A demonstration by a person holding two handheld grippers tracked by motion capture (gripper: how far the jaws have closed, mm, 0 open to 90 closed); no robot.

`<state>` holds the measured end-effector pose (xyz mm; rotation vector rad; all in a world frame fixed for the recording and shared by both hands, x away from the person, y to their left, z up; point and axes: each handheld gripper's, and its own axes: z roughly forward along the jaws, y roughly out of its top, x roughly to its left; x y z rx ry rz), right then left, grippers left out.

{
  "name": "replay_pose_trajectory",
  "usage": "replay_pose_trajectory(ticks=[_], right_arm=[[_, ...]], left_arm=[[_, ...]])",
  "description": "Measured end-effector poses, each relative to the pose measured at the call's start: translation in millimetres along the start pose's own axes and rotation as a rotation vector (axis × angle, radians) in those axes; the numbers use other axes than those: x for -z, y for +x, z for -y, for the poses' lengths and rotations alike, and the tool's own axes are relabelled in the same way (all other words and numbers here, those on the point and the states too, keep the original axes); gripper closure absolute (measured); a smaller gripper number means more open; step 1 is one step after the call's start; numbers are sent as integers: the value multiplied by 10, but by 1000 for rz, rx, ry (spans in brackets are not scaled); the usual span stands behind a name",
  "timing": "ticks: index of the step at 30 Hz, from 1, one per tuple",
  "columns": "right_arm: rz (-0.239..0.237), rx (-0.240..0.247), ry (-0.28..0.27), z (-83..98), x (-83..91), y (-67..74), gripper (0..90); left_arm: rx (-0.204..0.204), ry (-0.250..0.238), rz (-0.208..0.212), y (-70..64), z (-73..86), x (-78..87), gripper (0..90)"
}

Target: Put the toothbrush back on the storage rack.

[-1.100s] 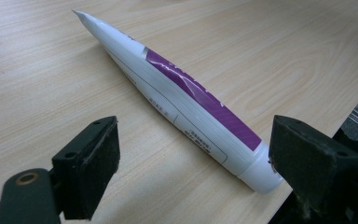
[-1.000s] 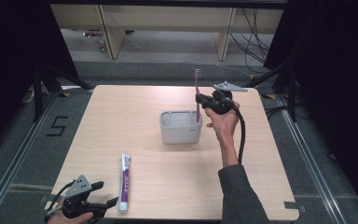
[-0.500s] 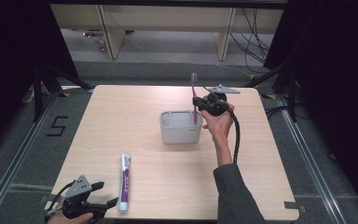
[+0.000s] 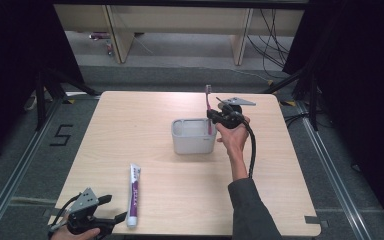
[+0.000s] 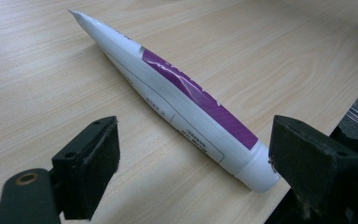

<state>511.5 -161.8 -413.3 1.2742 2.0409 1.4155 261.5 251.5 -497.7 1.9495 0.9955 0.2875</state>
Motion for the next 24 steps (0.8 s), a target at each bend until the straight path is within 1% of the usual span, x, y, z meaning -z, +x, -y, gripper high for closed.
replay_pose_trajectory(ticks=[1,2,3,4,6,7,8,9,11,12,13,14,15,16,17,18,19,20,22,23,24], right_arm=[[11,-26,-2,14,0,19,824],[2,1,-2,16,-5,-6,824],[-3,-1,0,25,-9,-4,824],[3,-13,2,36,-12,7,824],[14,5,6,48,-18,-2,823],[6,8,4,55,-19,-8,824],[8,2,8,61,-27,-6,823],[11,-13,15,67,-27,5,823],[13,2,9,79,-34,4,823],[1,7,12,81,-34,-2,823],[4,6,14,84,-27,0,823],[4,4,16,89,-29,2,823],[4,-8,16,98,-34,12,823],[2,2,16,106,-43,0,823],[8,-2,20,112,-42,1,823],[9,11,21,116,-47,-6,823],[7,16,22,121,-46,-10,823],[11,17,24,126,-50,-8,823],[11,17,25,126,-50,-7,822],[8,12,27,126,-52,-2,821],[11,13,29,126,-53,1,821]], left_arm=[[-4,9,1,5,-4,4,160],[7,-7,2,-6,0,-6,161],[9,-12,6,-9,4,-10,161],[8,-4,11,-6,3,-8,161],[3,2,6,0,-2,-3,161],[5,-4,8,-2,1,-7,161],[8,-9,3,-9,2,-7,161],[9,-12,3,-10,4,-9,161],[4,0,6,-1,-1,-5,161],[3,3,7,-1,-3,-3,161],[9,-5,10,-7,2,-9,161],[7,-4,12,-8,2,-8,161],[7,-11,4,-11,3,-9,161],[2,-9,2,-5,1,-6,161],[1,4,6,0,-4,1,161],[3,-4,8,0,1,-5,160],[-8,8,-3,5,1,3,161],[6,-8,6,-5,4,-7,161],[1,6,0,-3,-5,3,161],[8,-10,3,-8,1,-8,161],[9,-9,5,-11,2,-8,161]])
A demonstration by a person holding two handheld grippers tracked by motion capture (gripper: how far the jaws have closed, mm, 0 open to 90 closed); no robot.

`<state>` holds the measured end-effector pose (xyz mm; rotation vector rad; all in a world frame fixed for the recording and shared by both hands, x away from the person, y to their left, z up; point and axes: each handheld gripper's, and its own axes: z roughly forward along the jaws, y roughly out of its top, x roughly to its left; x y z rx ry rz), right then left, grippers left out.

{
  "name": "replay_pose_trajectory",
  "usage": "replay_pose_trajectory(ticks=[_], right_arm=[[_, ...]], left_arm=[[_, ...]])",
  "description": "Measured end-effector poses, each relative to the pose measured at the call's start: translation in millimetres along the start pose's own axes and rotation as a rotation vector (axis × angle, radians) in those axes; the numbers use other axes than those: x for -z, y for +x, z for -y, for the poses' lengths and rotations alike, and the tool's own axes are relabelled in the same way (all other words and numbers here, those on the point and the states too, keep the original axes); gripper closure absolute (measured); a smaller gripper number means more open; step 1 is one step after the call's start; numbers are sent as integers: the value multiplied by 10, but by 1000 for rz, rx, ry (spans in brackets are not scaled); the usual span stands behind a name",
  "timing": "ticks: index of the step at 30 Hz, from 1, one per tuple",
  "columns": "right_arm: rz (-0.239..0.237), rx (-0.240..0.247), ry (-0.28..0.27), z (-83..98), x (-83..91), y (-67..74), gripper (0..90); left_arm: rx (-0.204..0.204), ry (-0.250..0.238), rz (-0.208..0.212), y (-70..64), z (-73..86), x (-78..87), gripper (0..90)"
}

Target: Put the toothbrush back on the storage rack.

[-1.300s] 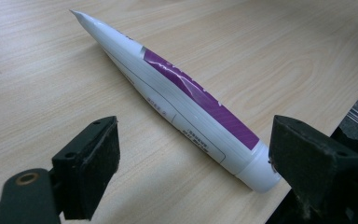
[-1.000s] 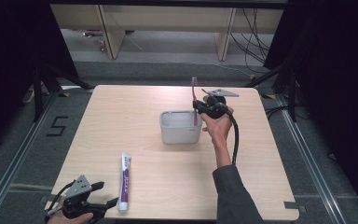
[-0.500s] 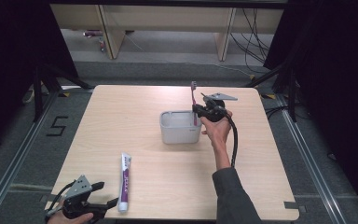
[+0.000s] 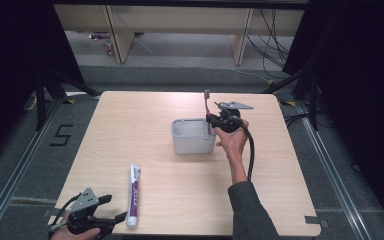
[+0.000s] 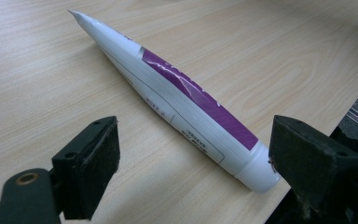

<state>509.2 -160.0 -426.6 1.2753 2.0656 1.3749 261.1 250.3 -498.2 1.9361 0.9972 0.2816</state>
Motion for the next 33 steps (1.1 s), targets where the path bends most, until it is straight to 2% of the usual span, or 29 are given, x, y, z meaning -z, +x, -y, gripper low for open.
replay_pose_trajectory(ticks=[2,3,4,5,7,8,9,10,13,15,16,17,18,19,20,24,31,33], right_arm=[[-2,-25,1,0,7,26,819],[6,8,-3,-5,7,3,819],[5,-17,-3,1,3,20,818],[4,-12,-3,2,1,14,817],[2,-9,-4,3,-5,8,816],[2,-1,-3,1,-4,1,816],[6,-1,-1,0,-3,0,815],[6,-1,-1,0,-3,-1,814],[19,9,0,4,-6,-11,806],[16,-18,5,9,-7,2,801],[20,-15,0,10,-10,-1,802],[19,-8,0,7,-8,-6,802],[26,17,-1,5,-9,-22,801],[28,11,-1,2,-4,-21,799],[20,8,-9,2,-5,-21,792],[15,-21,-5,4,4,-16,759],[24,-8,-26,-12,34,-27,695],[29,-24,-23,-10,53,-16,680]], left_arm=[[-1,-3,-3,1,0,-1,161],[-6,4,1,9,-3,3,161],[-6,6,3,10,-3,4,161],[-25,20,-6,25,-4,12,161],[-23,19,-3,25,-6,15,161],[-9,9,1,12,-8,13,161],[-9,10,1,12,-8,13,161],[-27,23,-5,28,-6,17,161],[-20,17,-9,17,-6,12,161],[-19,15,-6,20,-4,9,161],[-19,15,-6,20,-3,9,161],[0,-1,3,6,-1,2,161],[-1,-1,2,6,-2,2,161],[-15,11,-4,17,-3,6,161],[-5,-1,-1,3,-2,3,161],[-2,3,5,3,-3,2,161],[-3,4,5,2,-2,1,161],[-1,3,5,2,-2,1,161]])
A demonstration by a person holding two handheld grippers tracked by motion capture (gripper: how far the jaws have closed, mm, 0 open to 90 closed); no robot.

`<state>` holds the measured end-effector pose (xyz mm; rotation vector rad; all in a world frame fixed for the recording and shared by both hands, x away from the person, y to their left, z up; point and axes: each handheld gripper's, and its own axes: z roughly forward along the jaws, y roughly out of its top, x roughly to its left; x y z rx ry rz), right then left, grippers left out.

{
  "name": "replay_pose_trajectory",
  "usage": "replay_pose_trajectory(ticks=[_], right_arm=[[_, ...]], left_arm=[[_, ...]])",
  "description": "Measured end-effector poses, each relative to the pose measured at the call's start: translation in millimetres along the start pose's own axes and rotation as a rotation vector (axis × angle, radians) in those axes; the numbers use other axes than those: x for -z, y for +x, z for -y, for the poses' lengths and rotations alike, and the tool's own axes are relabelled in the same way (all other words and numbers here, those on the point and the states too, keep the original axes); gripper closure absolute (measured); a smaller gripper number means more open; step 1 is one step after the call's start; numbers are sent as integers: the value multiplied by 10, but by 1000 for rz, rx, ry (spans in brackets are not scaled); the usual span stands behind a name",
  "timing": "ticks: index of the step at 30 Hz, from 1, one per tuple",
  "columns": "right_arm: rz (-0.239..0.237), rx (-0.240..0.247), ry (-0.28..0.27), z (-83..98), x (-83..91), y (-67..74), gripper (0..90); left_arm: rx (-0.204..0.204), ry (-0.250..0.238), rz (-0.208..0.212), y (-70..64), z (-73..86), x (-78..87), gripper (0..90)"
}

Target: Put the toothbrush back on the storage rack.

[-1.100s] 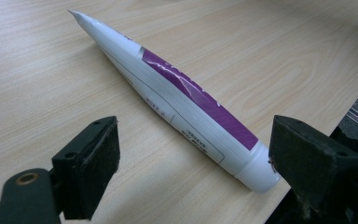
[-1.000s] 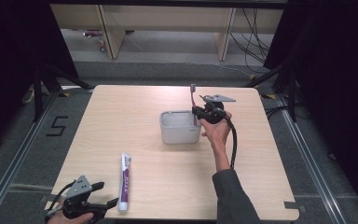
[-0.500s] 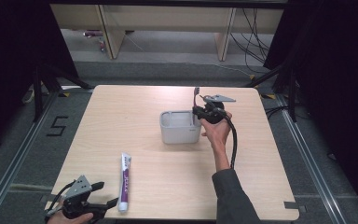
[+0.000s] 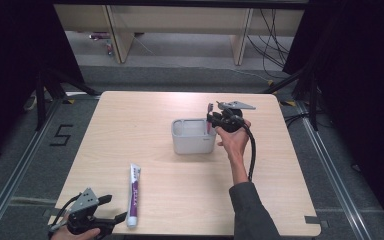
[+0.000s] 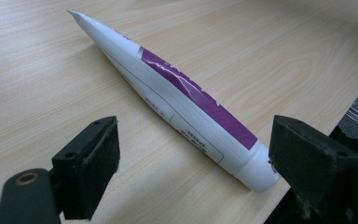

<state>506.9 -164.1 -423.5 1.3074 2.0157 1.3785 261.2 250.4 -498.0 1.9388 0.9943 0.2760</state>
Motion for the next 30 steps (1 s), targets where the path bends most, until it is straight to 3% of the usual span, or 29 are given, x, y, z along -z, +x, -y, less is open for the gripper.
replay_pose_trajectory(ticks=[4,6,8,10,14,16,17,18,19,20,30], right_arm=[[-2,4,-9,-21,47,7,586],[0,-4,-11,-29,96,27,540],[6,-6,-8,-28,151,35,500],[-1,-5,-7,-18,211,39,474],[6,6,-15,35,354,16,458],[0,12,-10,59,420,1,451],[2,-7,1,76,460,10,450],[6,26,-7,85,488,-5,449],[5,12,-1,92,529,1,448],[14,33,1,96,564,-6,448],[-3,43,-14,195,809,43,441]], left_arm=[[-21,18,-10,22,-6,13,161],[-3,-2,1,4,-3,5,161],[-28,20,-12,24,-6,15,160],[-5,-1,0,5,-3,5,161],[-15,4,-15,11,-2,8,160],[-5,3,-4,8,-1,3,160],[-6,1,-5,8,-1,3,161],[-7,10,-14,6,-5,11,161],[-7,10,-16,8,-7,13,160],[-6,7,-15,11,-6,12,161],[-9,13,-6,26,-4,12,161]])
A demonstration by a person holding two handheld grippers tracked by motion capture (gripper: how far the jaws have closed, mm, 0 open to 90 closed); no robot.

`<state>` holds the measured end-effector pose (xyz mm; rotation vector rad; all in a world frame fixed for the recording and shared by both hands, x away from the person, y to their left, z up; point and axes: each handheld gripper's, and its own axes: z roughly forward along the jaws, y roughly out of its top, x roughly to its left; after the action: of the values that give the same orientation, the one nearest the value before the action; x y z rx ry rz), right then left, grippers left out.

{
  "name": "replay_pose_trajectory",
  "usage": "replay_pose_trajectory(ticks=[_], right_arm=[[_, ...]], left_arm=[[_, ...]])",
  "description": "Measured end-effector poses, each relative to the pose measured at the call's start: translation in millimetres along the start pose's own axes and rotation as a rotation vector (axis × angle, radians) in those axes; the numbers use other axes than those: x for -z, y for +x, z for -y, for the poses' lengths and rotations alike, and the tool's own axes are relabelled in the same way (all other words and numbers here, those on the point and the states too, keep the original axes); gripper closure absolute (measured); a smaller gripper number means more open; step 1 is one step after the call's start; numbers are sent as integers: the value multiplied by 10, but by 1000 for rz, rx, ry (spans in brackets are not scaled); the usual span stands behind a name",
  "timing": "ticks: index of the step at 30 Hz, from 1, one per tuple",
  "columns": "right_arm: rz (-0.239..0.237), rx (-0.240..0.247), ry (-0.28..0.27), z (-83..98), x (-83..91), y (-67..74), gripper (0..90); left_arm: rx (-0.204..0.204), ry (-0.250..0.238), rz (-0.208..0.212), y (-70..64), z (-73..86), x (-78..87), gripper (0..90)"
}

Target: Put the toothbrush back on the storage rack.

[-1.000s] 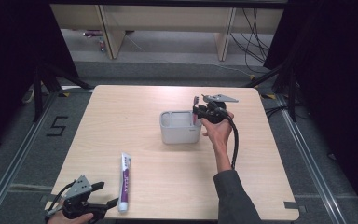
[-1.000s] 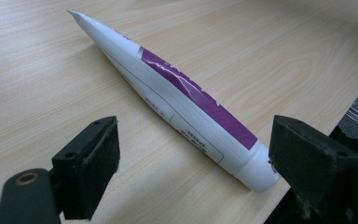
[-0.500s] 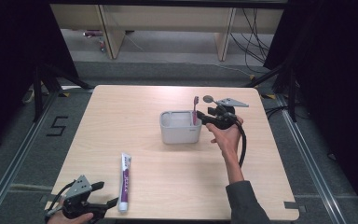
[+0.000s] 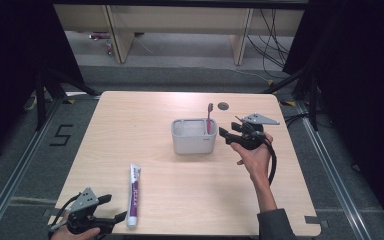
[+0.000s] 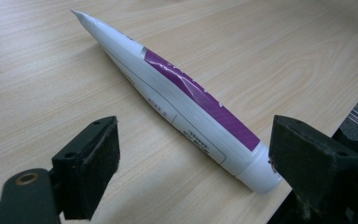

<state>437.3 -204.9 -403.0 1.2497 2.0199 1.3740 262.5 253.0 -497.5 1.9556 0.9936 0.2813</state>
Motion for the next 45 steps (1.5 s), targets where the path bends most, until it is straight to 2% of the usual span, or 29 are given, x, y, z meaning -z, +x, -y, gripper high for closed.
replay_pose_trajectory(ticks=[2,4,6,7,8,10,12,13,14,16,17,19,20,21,22,25,28,29,30,31,33,35,36,39,40,41,43,44,45], right_arm=[[-4,9,4,33,29,27,443],[-7,39,14,55,31,35,443],[-1,36,24,92,46,58,440],[-12,27,44,108,55,64,440],[-4,21,38,131,59,74,440],[10,49,36,152,78,47,439],[-5,14,45,177,106,55,436],[-14,12,53,189,116,50,433],[-5,39,44,201,119,36,433],[-3,11,57,225,156,54,431],[-4,38,53,230,160,40,432],[-11,32,56,256,164,49,430],[-10,9,56,266,171,65,428],[3,39,57,272,181,60,426],[-15,-8,66,290,182,101,424],[-4,54,62,311,181,93,416],[-13,31,70,344,198,144,412],[-13,54,77,347,209,136,412],[-22,46,88,362,207,150,410],[-9,66,83,386,206,141,410],[-10,38,98,413,222,160,406],[-18,47,98,442,234,144,405],[-8,54,98,455,249,141,405],[-21,42,109,498,270,153,403],[-19,11,109,515,292,179,401],[-13,42,112,520,303,155,398],[-13,42,110,544,318,175,391],[-23,24,110,561,328,193,390],[-21,47,116,575,344,188,387]], left_arm=[[2,-2,1,0,1,-3,160],[0,4,3,0,1,-2,160],[7,-10,5,-5,0,-2,160],[10,-12,6,-7,-2,0,160],[16,-14,7,-10,-1,1,160],[17,-15,8,-9,0,4,160],[16,-15,12,-8,0,5,160],[16,-16,13,-9,0,6,160],[16,-15,14,-9,-1,7,160],[15,-16,15,-8,-3,7,159],[16,-18,13,-10,-2,6,160],[15,-13,14,-10,-2,7,160],[16,-15,13,-10,-2,6,160],[16,-16,15,-10,-3,5,160],[15,-15,14,-9,-3,7,159],[14,-15,15,-6,-2,8,160],[22,-13,11,-10,0,6,159],[23,-13,10,-9,1,4,159],[24,-11,11,-7,1,4,159],[24,-9,10,-5,0,4,159],[23,-8,9,-3,0,5,159],[20,-5,10,0,1,5,160],[22,-5,10,-1,2,4,160],[21,-7,6,-1,3,0,159],[21,-6,5,-1,4,0,159],[21,-6,5,-1,4,0,159],[20,-6,4,0,5,1,160],[23,-6,4,-2,4,1,159],[22,-6,3,-1,3,2,159]])
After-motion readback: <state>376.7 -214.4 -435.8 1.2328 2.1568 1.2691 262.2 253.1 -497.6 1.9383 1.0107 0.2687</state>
